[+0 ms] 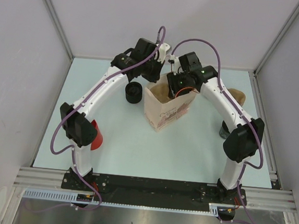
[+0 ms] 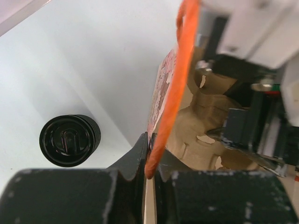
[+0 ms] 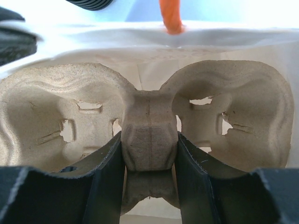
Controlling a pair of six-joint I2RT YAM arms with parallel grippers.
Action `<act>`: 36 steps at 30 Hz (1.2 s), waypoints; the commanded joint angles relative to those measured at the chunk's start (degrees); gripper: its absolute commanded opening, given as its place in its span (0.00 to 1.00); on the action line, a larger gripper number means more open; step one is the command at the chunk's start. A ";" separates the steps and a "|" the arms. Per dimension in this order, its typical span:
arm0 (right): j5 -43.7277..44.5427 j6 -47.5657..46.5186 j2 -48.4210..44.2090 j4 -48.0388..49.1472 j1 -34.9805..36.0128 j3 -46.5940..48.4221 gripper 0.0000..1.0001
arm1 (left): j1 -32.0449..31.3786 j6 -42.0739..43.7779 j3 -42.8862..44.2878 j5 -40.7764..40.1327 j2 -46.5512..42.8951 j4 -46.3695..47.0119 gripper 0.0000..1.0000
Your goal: Pack the takeout coffee
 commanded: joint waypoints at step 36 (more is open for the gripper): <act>-0.56 -7.76 4.81 -14.84 1.53 3.35 0.27 | -3.95 -0.21 4.13 -9.13 -1.28 0.23 0.09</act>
